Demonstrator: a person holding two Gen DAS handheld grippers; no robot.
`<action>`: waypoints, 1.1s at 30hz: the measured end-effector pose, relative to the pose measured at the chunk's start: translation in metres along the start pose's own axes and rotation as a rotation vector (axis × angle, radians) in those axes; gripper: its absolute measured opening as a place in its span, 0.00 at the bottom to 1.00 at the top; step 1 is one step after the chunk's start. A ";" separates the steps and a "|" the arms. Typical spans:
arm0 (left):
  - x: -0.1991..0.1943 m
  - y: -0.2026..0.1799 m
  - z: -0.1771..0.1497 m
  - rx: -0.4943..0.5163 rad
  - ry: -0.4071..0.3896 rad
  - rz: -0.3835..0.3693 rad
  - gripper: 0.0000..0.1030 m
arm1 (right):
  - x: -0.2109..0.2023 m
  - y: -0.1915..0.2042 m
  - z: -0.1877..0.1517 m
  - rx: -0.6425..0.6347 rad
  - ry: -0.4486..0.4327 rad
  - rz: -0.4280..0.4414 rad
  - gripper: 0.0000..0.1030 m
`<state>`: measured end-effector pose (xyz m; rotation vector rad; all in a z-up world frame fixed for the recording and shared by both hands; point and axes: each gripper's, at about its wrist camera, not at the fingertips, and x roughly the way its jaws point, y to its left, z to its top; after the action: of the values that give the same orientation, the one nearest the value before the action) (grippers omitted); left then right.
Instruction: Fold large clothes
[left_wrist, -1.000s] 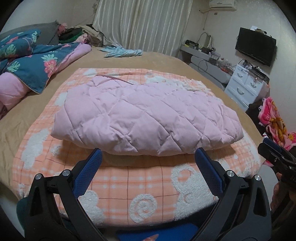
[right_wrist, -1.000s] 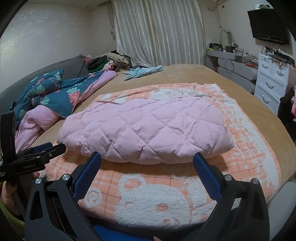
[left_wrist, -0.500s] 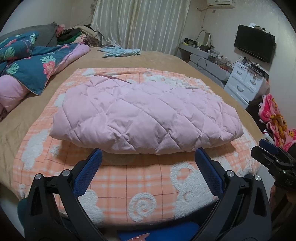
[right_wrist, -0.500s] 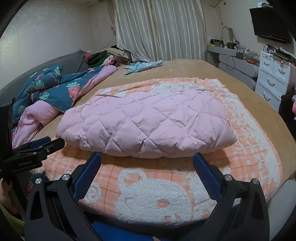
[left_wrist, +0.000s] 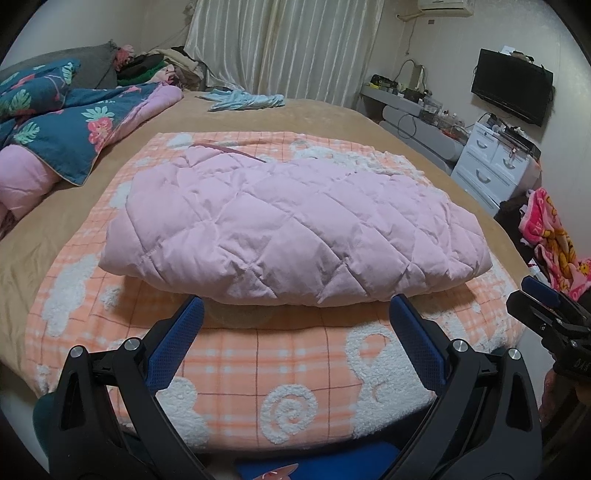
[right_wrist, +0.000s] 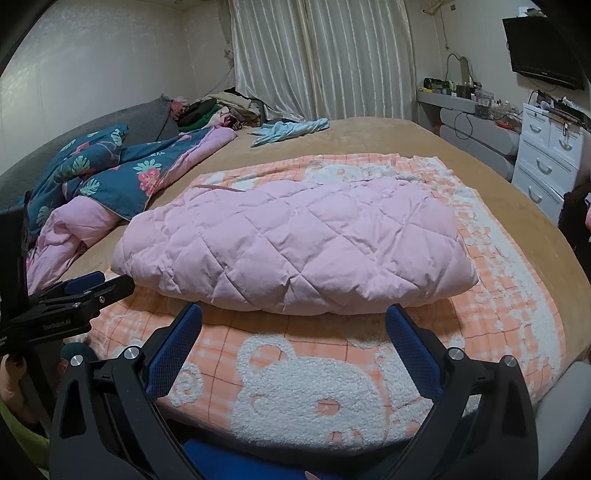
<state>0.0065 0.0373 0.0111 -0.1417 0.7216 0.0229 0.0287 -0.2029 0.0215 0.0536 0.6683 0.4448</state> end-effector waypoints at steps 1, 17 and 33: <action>0.000 0.000 0.000 0.000 0.000 -0.001 0.91 | 0.000 0.000 0.000 -0.002 -0.001 -0.001 0.96; 0.002 0.002 -0.003 0.004 0.004 0.014 0.91 | 0.005 -0.002 -0.003 -0.006 0.010 0.004 0.96; -0.001 0.003 -0.004 0.014 -0.010 0.017 0.91 | 0.006 0.002 -0.003 -0.008 0.014 0.007 0.96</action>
<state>0.0027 0.0398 0.0082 -0.1215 0.7130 0.0350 0.0301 -0.1994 0.0158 0.0456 0.6807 0.4551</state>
